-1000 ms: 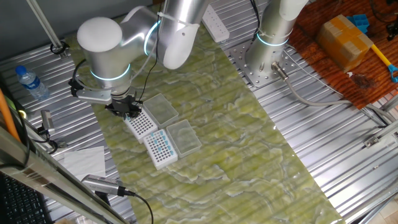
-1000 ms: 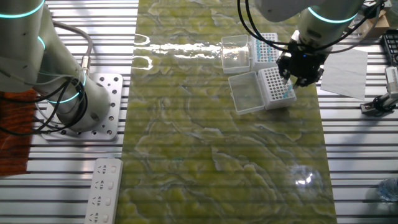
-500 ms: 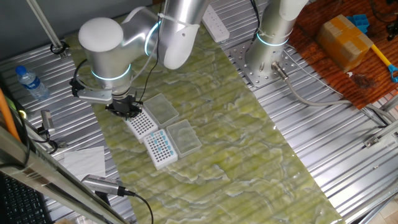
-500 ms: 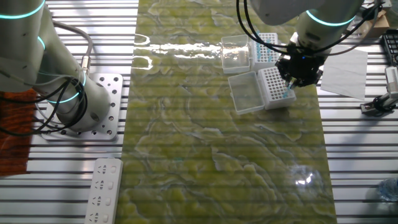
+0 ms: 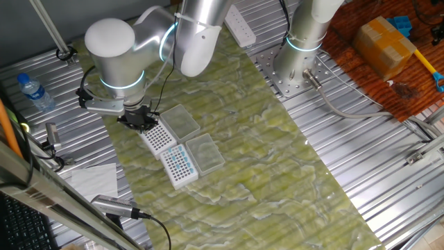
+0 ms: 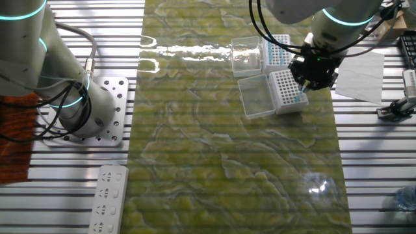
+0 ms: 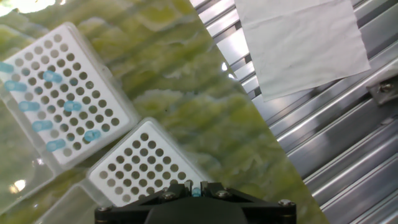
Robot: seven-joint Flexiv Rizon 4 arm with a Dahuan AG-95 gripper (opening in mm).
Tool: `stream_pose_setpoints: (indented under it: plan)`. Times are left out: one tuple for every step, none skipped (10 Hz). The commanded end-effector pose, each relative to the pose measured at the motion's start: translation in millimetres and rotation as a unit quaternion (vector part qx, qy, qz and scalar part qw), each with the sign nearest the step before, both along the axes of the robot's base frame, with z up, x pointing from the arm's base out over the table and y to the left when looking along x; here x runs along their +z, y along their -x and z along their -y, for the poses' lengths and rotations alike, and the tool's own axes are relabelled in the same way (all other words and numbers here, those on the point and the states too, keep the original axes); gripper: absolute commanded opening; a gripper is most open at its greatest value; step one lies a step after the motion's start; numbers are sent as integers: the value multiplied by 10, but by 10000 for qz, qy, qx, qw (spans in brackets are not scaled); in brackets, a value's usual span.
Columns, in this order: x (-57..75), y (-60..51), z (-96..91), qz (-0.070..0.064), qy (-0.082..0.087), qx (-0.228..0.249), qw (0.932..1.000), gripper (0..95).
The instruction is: Transfer all medium pipette tips from one holder to another
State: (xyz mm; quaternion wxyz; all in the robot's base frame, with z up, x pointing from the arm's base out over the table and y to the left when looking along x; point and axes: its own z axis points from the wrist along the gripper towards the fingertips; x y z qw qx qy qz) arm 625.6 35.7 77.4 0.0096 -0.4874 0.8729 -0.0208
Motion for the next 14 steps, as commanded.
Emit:
stream_pose_setpoints:
  plan:
    - [6, 5, 0, -2, 0, 0, 10000, 0]
    - [6, 5, 0, -2, 0, 0, 10000, 0]
    - [6, 5, 0, -2, 0, 0, 10000, 0]
    - [6, 5, 0, -2, 0, 0, 10000, 0]
    - [6, 5, 0, -2, 0, 0, 10000, 0]
    - [6, 5, 0, -2, 0, 0, 10000, 0]
    - [6, 5, 0, -2, 0, 0, 10000, 0]
    - [6, 5, 0, -2, 0, 0, 10000, 0]
    - [6, 5, 0, -2, 0, 0, 10000, 0]
    - [6, 5, 0, -2, 0, 0, 10000, 0]
    - [6, 5, 0, -2, 0, 0, 10000, 0]
    - [6, 5, 0, -2, 0, 0, 10000, 0]
    - [6, 5, 0, -2, 0, 0, 10000, 0]
    - [1065, 53, -382, -403, 317, -157, 9986, 0]
